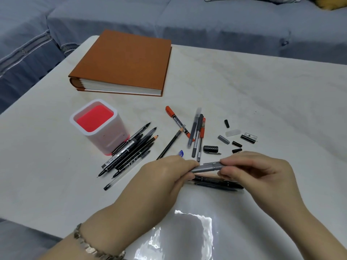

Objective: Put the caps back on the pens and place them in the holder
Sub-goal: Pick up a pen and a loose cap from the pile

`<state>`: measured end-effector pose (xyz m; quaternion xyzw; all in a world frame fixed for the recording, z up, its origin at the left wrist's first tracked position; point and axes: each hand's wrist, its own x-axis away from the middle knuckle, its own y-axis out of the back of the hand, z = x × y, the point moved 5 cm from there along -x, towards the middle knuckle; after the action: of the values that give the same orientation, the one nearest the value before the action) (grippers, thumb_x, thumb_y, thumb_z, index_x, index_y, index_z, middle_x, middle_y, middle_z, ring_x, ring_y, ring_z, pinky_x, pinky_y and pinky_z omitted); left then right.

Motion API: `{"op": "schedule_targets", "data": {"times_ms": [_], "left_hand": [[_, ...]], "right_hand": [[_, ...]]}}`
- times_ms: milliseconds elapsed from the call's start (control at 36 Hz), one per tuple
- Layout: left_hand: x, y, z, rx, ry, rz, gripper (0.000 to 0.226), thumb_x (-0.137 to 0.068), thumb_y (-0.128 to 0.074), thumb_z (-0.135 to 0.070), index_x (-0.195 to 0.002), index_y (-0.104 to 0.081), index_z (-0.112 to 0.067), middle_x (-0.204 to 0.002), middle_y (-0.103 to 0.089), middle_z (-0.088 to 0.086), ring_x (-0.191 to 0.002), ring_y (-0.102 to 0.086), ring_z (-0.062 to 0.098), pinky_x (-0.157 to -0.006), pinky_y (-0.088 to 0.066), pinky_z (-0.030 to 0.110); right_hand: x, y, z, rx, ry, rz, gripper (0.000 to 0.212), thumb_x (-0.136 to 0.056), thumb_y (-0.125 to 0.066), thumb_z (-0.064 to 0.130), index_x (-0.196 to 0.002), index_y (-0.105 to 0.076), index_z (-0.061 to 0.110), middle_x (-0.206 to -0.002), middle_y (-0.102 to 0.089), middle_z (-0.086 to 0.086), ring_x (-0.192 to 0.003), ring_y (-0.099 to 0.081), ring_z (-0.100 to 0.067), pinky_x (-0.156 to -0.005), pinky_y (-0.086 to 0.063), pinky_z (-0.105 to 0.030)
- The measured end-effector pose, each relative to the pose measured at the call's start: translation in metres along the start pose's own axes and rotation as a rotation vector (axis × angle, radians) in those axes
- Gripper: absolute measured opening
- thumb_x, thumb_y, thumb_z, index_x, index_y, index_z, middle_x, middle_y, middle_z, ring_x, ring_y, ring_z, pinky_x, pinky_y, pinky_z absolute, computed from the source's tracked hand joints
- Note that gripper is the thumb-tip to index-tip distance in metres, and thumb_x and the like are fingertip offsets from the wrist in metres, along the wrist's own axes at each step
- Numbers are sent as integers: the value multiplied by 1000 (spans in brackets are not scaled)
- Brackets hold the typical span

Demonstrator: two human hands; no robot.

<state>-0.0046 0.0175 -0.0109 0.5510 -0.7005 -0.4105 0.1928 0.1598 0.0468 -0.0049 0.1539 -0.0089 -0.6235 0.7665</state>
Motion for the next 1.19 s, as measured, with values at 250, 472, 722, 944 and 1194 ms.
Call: {"op": "schedule_targets", "data": {"times_ms": [250, 472, 722, 944, 1194], "left_hand": [[1, -5, -3, -30, -12, -9, 26, -86, -41, -23, -97, -63, -16, -68, -59, -1, -63, -46, 10, -57, -33, 16], [-4, -18, 29, 93, 309, 122, 14, -90, -50, -25, -82, -61, -24, -70, -64, -4, -70, -52, 4, -56, -37, 15], [-5, -6, 63, 819, 723, -298, 8, -88, -55, -7, -83, -62, -10, -75, -64, 6, -66, -66, 9, -64, -56, 16], [-7, -6, 64, 1165, 781, -391, 13, -90, -51, -15, -93, -61, -9, -72, -74, -2, -68, -68, 4, -58, -53, 13], [-12, -17, 56, 1520, 791, -499, 28, -86, -52, 0, -113, -47, -2, -83, -74, 11, -80, -72, 20, -62, -58, 24]], "right_hand": [[-1, -1, -2, 30, 88, 59, 13, -62, -66, 33, -68, -71, 43, -72, -70, 22, -68, -66, -1, -64, -47, -5], [-14, -17, -37, 352, -117, 240, 28, -77, -69, 15, -81, -66, 43, -64, -68, 18, -70, -64, -3, -68, -47, -12], [-67, 13, -78, 883, -171, 25, 24, -89, -53, 17, -109, -64, 11, -108, -63, -10, -101, -56, -27, -82, -42, -33], [-75, 4, -106, 1083, -221, 109, 26, -91, -51, 25, -102, -64, 6, -104, -56, -12, -102, -51, -30, -73, -44, -36], [-36, 1, -67, 346, -252, 48, 11, -87, -57, 17, -86, -60, 27, -70, -67, 5, -65, -60, -6, -63, -45, -12]]}}
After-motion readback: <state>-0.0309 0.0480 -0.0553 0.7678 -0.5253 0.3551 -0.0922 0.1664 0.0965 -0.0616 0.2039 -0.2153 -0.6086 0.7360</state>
